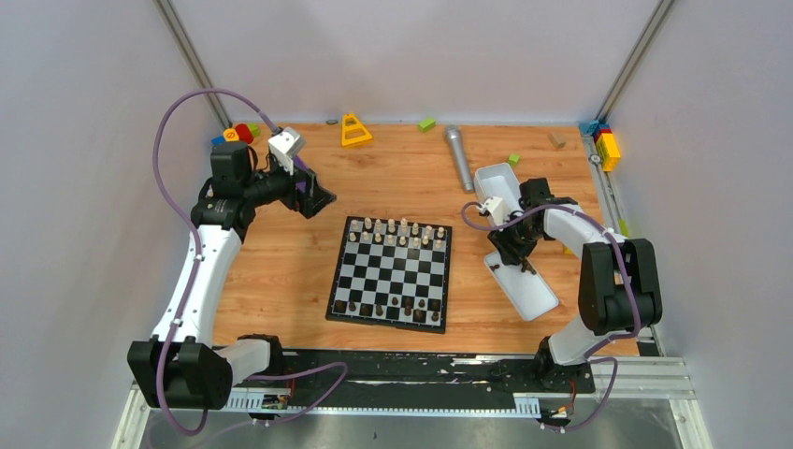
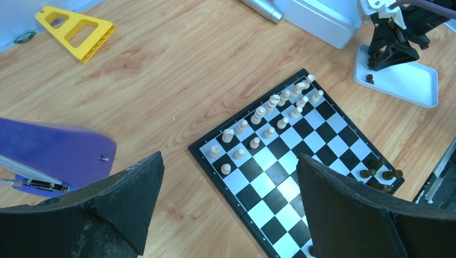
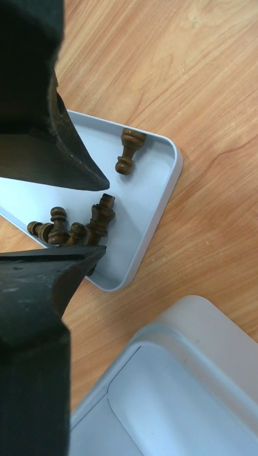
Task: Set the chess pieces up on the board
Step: Pick up the chess piece from the storage box.
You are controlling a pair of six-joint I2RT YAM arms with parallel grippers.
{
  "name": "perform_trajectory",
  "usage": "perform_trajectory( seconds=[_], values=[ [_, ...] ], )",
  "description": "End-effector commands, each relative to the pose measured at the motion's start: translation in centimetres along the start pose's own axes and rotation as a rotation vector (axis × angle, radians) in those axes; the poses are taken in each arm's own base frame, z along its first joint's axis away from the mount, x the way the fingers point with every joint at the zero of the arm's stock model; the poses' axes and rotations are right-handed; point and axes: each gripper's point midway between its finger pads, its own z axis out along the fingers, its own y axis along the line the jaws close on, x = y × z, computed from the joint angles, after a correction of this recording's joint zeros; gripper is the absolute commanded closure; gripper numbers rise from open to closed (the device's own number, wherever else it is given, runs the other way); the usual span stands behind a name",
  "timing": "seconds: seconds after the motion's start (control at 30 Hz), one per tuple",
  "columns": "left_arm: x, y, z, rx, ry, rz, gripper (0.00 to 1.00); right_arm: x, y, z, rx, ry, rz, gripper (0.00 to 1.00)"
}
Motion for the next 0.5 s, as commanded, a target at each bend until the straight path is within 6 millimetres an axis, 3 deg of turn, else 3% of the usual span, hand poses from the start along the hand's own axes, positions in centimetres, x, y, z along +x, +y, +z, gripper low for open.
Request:
perform_trajectory(
  seconds=[0.0,0.47],
  values=[
    [-0.7,0.1,-0.2,0.003,-0.030,0.018,0.00,-0.2,-0.2,-0.8,0.008,0.023,-0.065,0.54],
    [-0.8,0.2,-0.1,0.003,-0.029,0.013,0.00,1.0,-0.4,-0.4,0.029,0.127,-0.161,0.51]
  ],
)
